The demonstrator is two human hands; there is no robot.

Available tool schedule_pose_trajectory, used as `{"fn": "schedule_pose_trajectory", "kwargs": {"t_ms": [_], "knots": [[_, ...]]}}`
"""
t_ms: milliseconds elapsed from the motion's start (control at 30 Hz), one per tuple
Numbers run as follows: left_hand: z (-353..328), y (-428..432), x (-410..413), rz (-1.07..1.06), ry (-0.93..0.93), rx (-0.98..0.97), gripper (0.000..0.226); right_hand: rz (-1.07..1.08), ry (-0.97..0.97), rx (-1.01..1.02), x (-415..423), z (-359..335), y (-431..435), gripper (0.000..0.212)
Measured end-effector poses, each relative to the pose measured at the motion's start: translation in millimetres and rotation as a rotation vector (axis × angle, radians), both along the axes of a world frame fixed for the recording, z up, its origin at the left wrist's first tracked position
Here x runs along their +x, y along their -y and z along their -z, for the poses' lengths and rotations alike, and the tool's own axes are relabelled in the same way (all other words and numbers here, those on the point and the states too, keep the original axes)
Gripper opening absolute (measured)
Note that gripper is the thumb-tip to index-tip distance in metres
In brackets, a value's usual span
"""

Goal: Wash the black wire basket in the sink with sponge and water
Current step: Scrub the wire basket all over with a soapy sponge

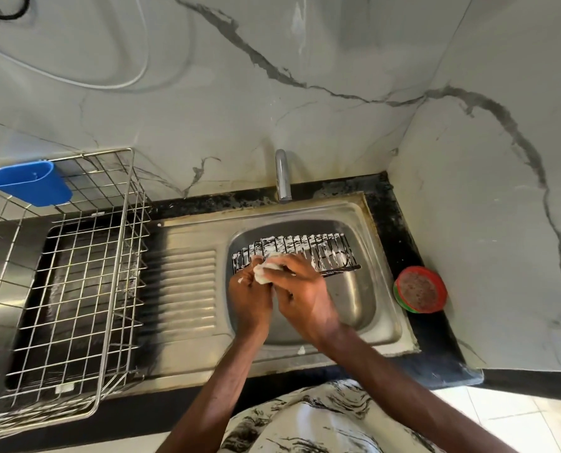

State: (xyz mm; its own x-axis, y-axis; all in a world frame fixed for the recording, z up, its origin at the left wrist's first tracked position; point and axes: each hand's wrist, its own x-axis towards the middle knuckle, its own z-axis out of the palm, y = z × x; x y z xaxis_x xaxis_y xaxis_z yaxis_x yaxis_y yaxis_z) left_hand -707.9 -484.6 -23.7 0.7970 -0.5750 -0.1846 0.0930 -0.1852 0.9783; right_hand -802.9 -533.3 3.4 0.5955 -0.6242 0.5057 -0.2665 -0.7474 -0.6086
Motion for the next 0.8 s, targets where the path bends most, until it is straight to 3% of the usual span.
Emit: {"fn": "schedule_pose_trajectory", "kwargs": {"t_ms": [200, 400, 533, 600, 800], "knots": [[-6, 3, -5, 0.067, -0.044, -0.03, 0.059, 0.2, 0.02, -0.06, -31, 19, 47, 0.031], [-9, 5, 0, 0.039, -0.099, -0.062, 0.058, 0.441, -0.104, 0.127, -92, 62, 76, 0.037], [-12, 2, 1, 0.031, -0.108, -0.077, 0.059, 0.599, -0.075, 0.252, -104, 66, 81, 0.036], [-11, 1, 1, 0.032, -0.115, -0.074, 0.059, 0.545, -0.007, 0.233, -82, 51, 71, 0.031], [-10, 4, 0, 0.015, -0.066, -0.029, 0.057, 0.079, 0.042, 0.003, -8, 5, 16, 0.035]]}}
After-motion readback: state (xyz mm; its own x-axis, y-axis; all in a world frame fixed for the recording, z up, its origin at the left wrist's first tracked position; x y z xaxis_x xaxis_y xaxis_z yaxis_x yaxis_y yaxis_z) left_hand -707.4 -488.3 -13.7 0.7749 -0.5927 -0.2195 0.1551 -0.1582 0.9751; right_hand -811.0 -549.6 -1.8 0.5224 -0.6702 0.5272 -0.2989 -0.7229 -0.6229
